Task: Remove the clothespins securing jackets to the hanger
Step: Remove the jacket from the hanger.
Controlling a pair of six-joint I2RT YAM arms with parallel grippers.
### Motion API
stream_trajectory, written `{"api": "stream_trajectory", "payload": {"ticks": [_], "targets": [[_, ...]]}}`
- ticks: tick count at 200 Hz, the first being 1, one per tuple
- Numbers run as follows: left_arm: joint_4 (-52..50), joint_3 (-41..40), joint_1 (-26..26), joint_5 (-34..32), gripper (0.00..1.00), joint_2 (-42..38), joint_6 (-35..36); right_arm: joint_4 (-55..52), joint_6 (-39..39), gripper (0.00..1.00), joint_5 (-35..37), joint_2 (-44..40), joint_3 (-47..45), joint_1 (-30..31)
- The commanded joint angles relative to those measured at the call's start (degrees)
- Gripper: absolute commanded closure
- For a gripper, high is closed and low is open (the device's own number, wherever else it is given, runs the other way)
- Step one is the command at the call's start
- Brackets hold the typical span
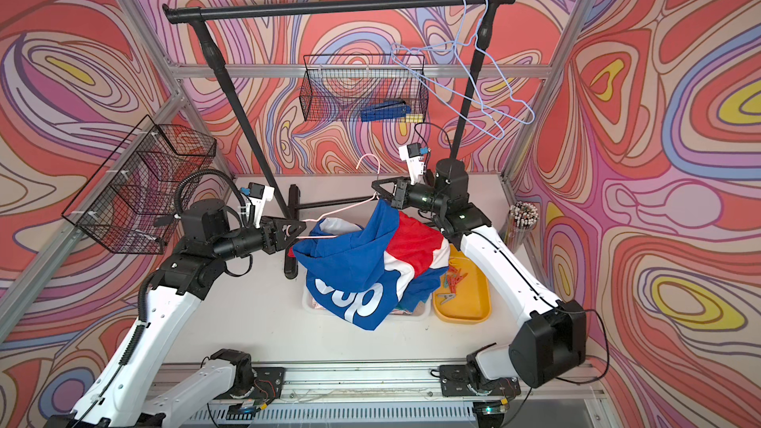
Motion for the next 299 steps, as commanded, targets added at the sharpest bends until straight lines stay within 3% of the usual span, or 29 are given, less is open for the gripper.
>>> {"api": "stream_trajectory", "payload": {"ticks": [1, 23, 36, 58, 73, 98, 131, 172, 217, 262, 299], "targets": [[2.7, 1.7, 0.3, 2.1, 0.72, -0.3, -1.3, 2.2, 0.2, 1.00, -1.7, 0.7, 1.2, -0.2], [0.8, 2.7, 0.3, 1.4, 1.00, 0.1, -1.5, 2.2, 0.2, 1.00, -1.7, 0.7, 1.3, -0.1], [-0.3, 3.4, 0.3, 0.5, 1.00, 0.0, -1.9, 2.2, 0.0, 1.00, -1.8, 0.7, 1.4, -0.1], [-1.3, 3.9, 0.3, -0.7, 1.00, -1.1, -2.9, 1.8, -0.2, 0.71, -1.2, -0.2, 1.3, -0.1], [-3.6, 4.2, 0.3, -2.5, 1.00, -2.3, -3.0, -1.0, -1.1, 0.45, 5.2, -2.3, 0.9, -0.2], [-8.2, 4.9, 0.3, -5.6, 1.00, -5.6, -2.5, -5.5, 0.1, 0.28, 16.4, -6.1, -0.6, -1.9], [-14.7, 7.0, 0.3, -9.1, 1.00, -9.6, -1.4, -15.6, 1.3, 0.24, 25.2, -7.6, -1.4, -4.3], [-22.5, 12.2, 0.3, -18.9, 1.00, -13.2, 0.7, -21.6, 4.5, 0.22, 28.6, -8.6, -8.1, -8.1], [-28.2, 22.4, 0.2, -28.0, 1.00, -13.2, 3.6, -22.8, 6.2, 0.31, 28.2, -11.4, -15.4, -7.6], [-26.5, 29.6, -0.5, -25.6, 1.00, -10.8, 2.5, -20.9, 8.8, 0.40, 30.0, -11.1, -20.1, 1.3], [-20.6, 29.8, -0.5, -20.6, 1.00, -8.9, -1.1, -11.0, 14.3, 0.46, 27.8, -8.5, -27.9, 3.7]]}}
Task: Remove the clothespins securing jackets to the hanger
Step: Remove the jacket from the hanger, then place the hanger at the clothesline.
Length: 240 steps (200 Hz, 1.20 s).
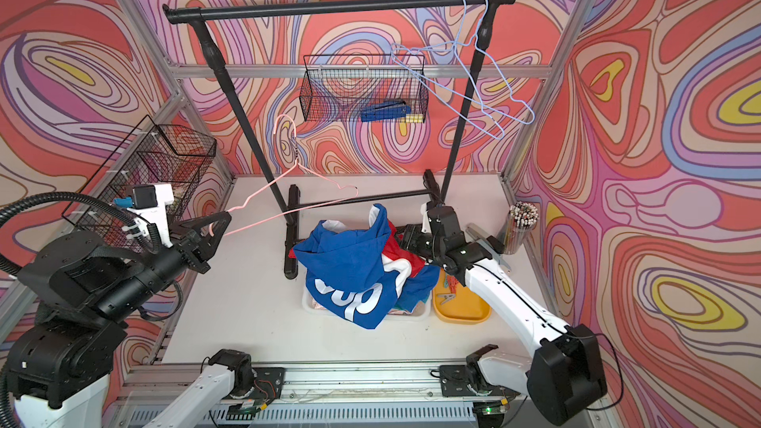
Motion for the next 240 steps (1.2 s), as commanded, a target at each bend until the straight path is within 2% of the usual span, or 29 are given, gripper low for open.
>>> {"api": "stream_trajectory", "payload": {"ticks": [1, 52, 64, 79, 94, 108, 128, 144, 156, 166, 198, 218, 240], "targets": [[5.0, 0.7, -0.2, 3.6, 1.00, 2.0, -2.5, 6.6, 4.4, 0.46, -0.7, 2.1, -4.7, 0.6], [14.4, -1.8, -0.2, 7.5, 1.00, 4.8, -8.5, 15.3, 5.0, 0.42, -2.5, 8.0, -8.0, 2.6], [16.1, -2.3, -0.2, 8.4, 1.00, 5.4, -9.6, 14.5, 4.3, 0.38, -0.2, 5.5, -7.5, 2.7], [17.4, -2.7, -0.2, 8.3, 1.00, 6.2, -10.4, 11.1, 1.4, 0.29, 3.4, 0.1, -5.3, 2.2], [18.5, -2.7, -0.2, 8.2, 1.00, 7.3, -11.4, 6.4, -1.5, 0.21, 2.9, -3.8, -1.5, -1.3], [20.4, -3.0, -0.2, 9.6, 1.00, 8.6, -13.0, 8.0, 0.0, 0.18, -5.9, -6.7, -1.2, -10.0], [23.5, -3.7, -0.1, 11.1, 1.00, 10.2, -16.1, 17.0, 5.4, 0.13, -19.7, -8.5, -2.8, -21.6], [26.2, -4.5, -0.1, 13.0, 1.00, 11.4, -18.8, 26.9, 10.2, 0.07, -28.5, -7.1, -3.5, -24.8], [27.4, -4.9, -0.1, 14.1, 1.00, 12.1, -20.2, 38.4, 16.4, 0.04, -32.8, -5.9, -4.9, -25.3], [27.7, -5.1, -0.1, 14.5, 1.00, 12.7, -21.1, 45.9, 20.5, 0.02, -34.4, -4.6, -5.1, -25.4], [32.1, -7.8, -0.1, 18.0, 1.00, 13.7, -26.3, 69.0, 33.3, 0.04, -36.3, 3.0, -5.0, -25.4], [35.6, -9.2, 0.0, 19.1, 1.00, 14.0, -28.3, 82.6, 42.3, 0.12, -36.0, 8.8, -4.7, -25.4], [36.4, -10.0, 0.0, 19.7, 1.00, 14.3, -29.3, 87.7, 46.1, 0.24, -35.5, 12.3, -3.5, -25.2]]}}
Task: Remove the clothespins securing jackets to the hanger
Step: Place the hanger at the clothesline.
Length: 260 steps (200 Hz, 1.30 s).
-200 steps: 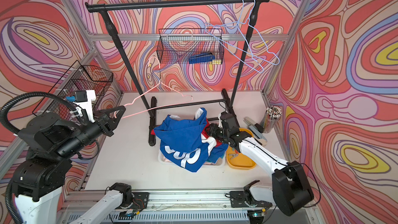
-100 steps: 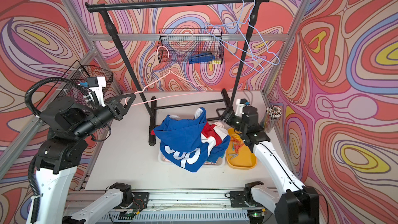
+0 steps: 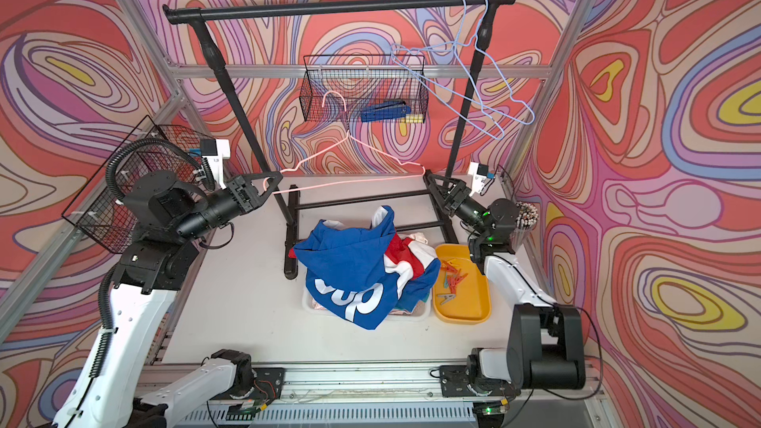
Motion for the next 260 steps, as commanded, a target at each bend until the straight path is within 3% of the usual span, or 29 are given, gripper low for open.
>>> {"api": "stream_trajectory", "payload": {"ticks": [1, 112, 158, 182, 202, 224, 260], "targets": [[6.2, -0.7, 0.0, 2.6, 1.00, -0.2, -3.6, 15.9, 9.8, 0.25, -1.5, 2.7, 0.8, 0.1], [9.4, -6.1, 0.0, 4.9, 1.00, 0.0, -5.8, 8.3, 5.3, 0.52, -1.0, 2.8, 4.6, 1.8], [8.8, -6.7, 0.0, 5.3, 1.00, -0.5, -5.0, 8.0, 4.9, 0.76, 0.2, 3.1, 4.7, 2.3], [8.8, -7.2, 0.0, 5.8, 1.00, -0.6, -4.6, 7.4, 4.6, 1.00, 0.7, 2.0, 5.3, 2.3], [6.4, -7.1, 0.1, 4.7, 1.00, -1.1, -2.6, 6.7, 4.0, 1.00, 0.7, 0.2, 6.1, 2.5], [1.7, -6.5, 0.3, 2.4, 0.73, -2.3, 1.2, 1.6, 1.2, 1.00, 1.2, -3.8, 7.6, 2.5], [-6.7, -5.8, 0.3, -2.7, 0.43, -5.1, 6.7, -11.3, -6.3, 1.00, 2.9, -11.5, 12.1, 2.6]]}}
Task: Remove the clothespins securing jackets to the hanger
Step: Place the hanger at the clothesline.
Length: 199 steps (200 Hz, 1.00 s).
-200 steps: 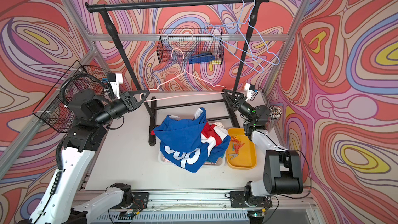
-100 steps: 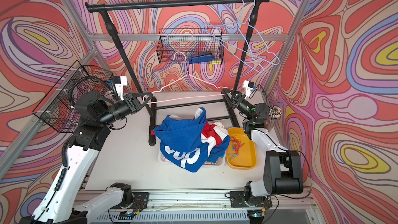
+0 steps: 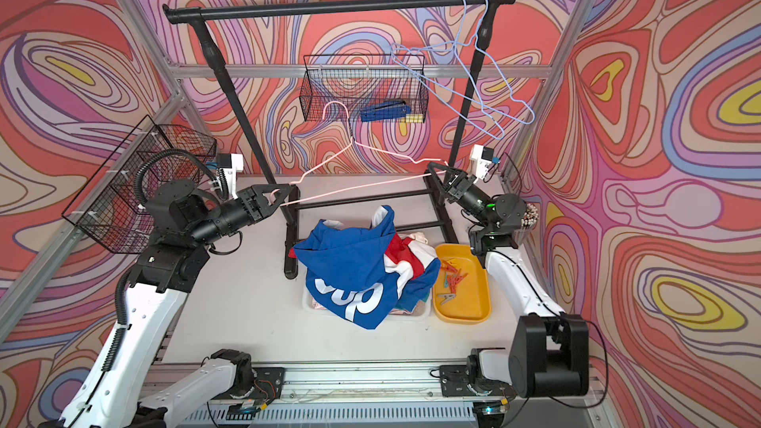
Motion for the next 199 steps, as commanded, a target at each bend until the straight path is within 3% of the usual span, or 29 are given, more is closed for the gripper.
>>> {"api": "stream_trajectory", "payload": {"ticks": [1, 53, 73, 141, 199], "targets": [[-5.6, 1.5, 0.0, -3.2, 0.42, -2.9, 5.0, -8.5, -8.2, 1.00, 2.0, -4.9, 4.2, 0.2], [-14.9, 1.7, 0.1, -11.8, 0.07, -8.1, 11.6, -32.7, -23.2, 1.00, 6.6, -12.8, 17.3, 0.2], [-16.8, 1.0, 0.1, -13.4, 0.01, -10.1, 13.6, -39.6, -28.3, 1.00, 8.9, -13.8, 23.0, 0.2], [-17.8, -5.5, 0.1, -10.4, 0.00, -13.3, 14.8, -56.3, -45.0, 1.00, 22.0, -12.8, 41.7, 0.2], [-15.6, -9.1, 0.0, -8.6, 0.00, -13.8, 12.8, -58.9, -50.2, 1.00, 29.0, -3.5, 54.1, 0.2]]}}
